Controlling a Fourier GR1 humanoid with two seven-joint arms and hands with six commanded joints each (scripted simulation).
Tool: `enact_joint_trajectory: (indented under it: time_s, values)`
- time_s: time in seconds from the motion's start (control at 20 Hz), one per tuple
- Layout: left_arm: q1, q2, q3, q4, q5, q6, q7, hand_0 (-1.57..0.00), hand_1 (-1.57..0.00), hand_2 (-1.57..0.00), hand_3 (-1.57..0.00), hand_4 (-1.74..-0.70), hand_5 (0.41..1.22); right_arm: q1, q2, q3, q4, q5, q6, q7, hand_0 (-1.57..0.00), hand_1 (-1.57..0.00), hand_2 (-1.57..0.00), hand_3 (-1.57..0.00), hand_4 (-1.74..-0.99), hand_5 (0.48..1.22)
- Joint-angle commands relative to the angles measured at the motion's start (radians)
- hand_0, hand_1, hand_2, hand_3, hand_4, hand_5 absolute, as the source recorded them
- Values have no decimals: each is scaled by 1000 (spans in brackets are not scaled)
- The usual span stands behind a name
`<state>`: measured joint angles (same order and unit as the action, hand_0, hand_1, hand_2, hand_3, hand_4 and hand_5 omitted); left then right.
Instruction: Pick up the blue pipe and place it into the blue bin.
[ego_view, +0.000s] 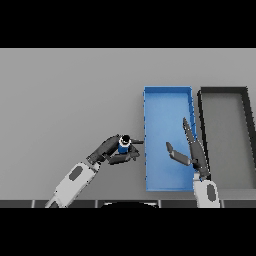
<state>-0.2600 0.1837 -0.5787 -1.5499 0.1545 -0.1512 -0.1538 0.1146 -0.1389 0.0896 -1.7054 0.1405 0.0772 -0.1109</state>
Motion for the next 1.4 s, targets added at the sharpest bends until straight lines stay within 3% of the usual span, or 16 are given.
enact_joint_trajectory:
  time_s: [0.0,0.25,0.55,0.7,0.85,0.95,1.1,1.35]
  values:
    - [-1,11,3,-16,9,-4,17,-1551,-1553,-1555,-1445,-1723,1214,9,0,1,-1,-2,4,-11,1,1,1,1,-1217,635]
    - [-31,3,-15,-59,15,-8,107,-1564,-1565,-1566,-1442,-1727,1219,4,-7,-6,-7,-2,0,-4,1,1,1,1,-1189,631]
    - [-35,8,-6,-53,24,-25,113,-1569,-1569,-1570,-1443,-1730,1219,21,1,-3,-25,-40,25,39,1,1,1,1,-1186,629]
    - [-25,0,-22,-35,-6,-23,109,-1570,-1570,-1570,-1442,-1730,1220,17,2,-8,-14,-50,31,31,1,1,1,1,-1207,619]
    - [-33,-2,-13,-36,-9,-18,102,-1571,-1571,-1571,-1438,-1731,1221,26,-6,-9,-67,-114,76,6,1,1,1,1,-1195,610]
    - [-26,0,-14,-41,-2,-26,107,-1571,-1571,-1571,-1440,-1731,1221,-17,-43,-31,-113,-251,155,73,1,1,1,1,-1199,593]
    - [-29,-2,-14,-42,-8,-26,113,-1571,-1571,-1571,-1440,-1730,1221,-55,-117,-14,-200,-379,256,171,1,1,1,1,-1232,550]
    - [-25,15,-7,-49,-7,-38,115,-1571,-1571,-1571,-1439,-1731,1221,-192,-210,59,-302,-477,351,305,1,1,1,1,-1297,523]
